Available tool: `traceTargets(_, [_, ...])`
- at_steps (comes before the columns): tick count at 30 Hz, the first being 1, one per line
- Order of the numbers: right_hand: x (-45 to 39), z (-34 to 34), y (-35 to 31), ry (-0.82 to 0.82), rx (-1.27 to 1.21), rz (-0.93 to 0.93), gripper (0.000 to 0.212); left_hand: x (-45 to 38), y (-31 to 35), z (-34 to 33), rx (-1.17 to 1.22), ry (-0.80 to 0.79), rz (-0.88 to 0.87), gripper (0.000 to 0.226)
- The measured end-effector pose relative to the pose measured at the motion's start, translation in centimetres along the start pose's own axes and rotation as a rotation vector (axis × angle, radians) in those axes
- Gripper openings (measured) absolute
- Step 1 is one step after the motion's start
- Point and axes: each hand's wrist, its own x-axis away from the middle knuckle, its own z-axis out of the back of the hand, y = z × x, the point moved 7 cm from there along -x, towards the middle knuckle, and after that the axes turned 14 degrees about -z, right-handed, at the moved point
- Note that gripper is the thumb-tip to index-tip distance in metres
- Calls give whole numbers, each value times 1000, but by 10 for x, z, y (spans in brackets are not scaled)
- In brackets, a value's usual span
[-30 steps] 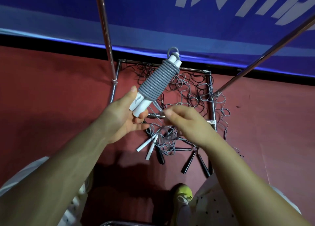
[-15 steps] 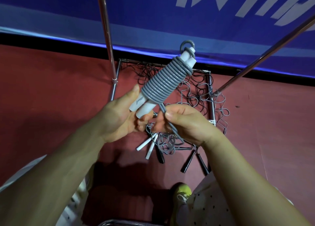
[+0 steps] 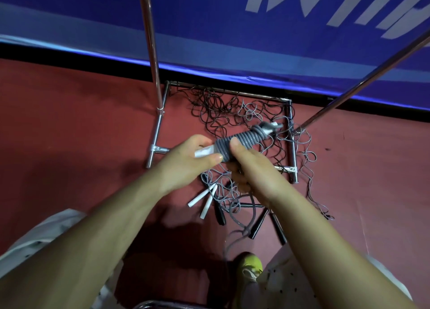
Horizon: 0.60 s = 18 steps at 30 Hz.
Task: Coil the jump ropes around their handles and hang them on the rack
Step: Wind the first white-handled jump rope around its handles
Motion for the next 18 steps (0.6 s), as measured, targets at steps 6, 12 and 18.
traceTargets(6, [14,4,-18,-7,-63,268,20,23,8,-27,682,-336,349,61])
traceTargets(12, [23,-4,-20,-76,90,350,22,41,24,-56,1023,-559,436,77])
traceTargets(18, [14,8,-9,5,363,173,31,26,16,-30,565,-290,283,69])
